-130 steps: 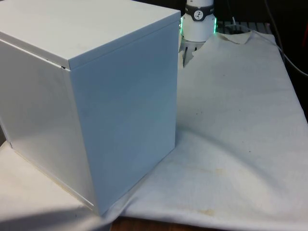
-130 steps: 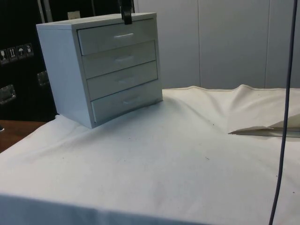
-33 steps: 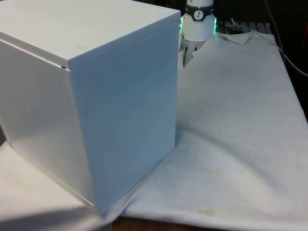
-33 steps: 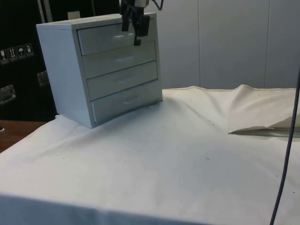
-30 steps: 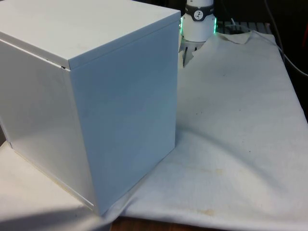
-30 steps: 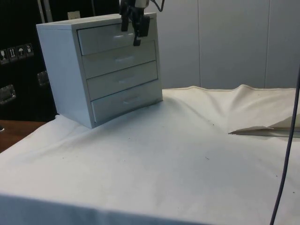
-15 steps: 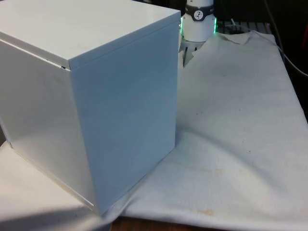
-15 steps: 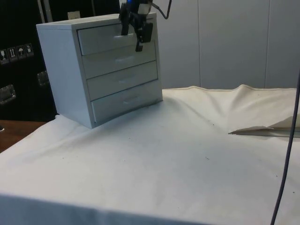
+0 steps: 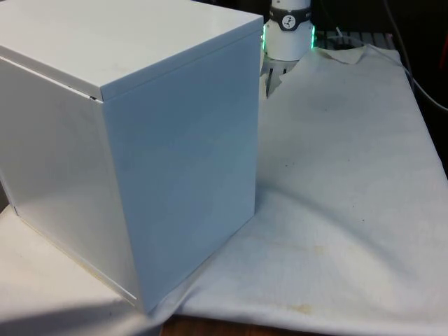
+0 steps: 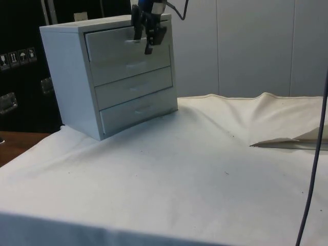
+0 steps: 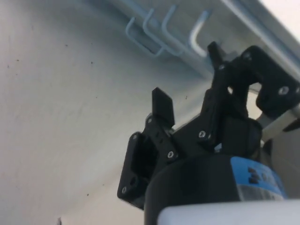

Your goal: Open the drawer, then close it.

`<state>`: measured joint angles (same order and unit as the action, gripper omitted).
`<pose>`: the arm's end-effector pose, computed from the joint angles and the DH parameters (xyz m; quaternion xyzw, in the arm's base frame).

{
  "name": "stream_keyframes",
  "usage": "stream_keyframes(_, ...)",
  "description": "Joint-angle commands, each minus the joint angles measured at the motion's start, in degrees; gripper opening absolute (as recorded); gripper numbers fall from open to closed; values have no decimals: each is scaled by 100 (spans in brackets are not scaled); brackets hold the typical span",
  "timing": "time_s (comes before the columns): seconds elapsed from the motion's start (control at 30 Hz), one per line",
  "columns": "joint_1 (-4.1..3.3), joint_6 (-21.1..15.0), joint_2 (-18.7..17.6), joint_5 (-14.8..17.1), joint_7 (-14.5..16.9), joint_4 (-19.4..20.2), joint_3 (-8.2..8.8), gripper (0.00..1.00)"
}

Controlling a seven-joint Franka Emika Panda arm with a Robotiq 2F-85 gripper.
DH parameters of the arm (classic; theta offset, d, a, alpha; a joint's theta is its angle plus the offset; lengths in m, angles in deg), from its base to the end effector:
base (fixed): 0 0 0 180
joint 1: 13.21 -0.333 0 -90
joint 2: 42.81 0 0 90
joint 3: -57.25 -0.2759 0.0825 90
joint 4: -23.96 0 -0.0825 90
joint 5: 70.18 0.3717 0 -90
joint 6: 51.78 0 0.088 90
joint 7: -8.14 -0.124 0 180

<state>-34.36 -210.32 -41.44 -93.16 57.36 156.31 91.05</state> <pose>0.5340 -0.1055 0.3559 0.8542 0.4523 0.1438 0.2124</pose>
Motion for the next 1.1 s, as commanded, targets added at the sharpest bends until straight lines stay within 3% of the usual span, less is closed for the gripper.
stream_keyframes(0.0,0,-92,-29,6,11,57,0,57)
stream_keyframes(0.13,0,-29,-23,0,17,-40,17,39)
stream_keyframes(0.17,-6,-97,-46,11,17,46,11,39)
stream_keyframes(0.2,-6,-92,-46,17,29,52,11,27)
stream_keyframes(0.37,6,-23,11,34,92,6,17,0)
stream_keyframes(0.73,0,338,390,34,281,-63,23,1)
stream_keyframes(1.07,0,246,286,29,264,-57,23,1)
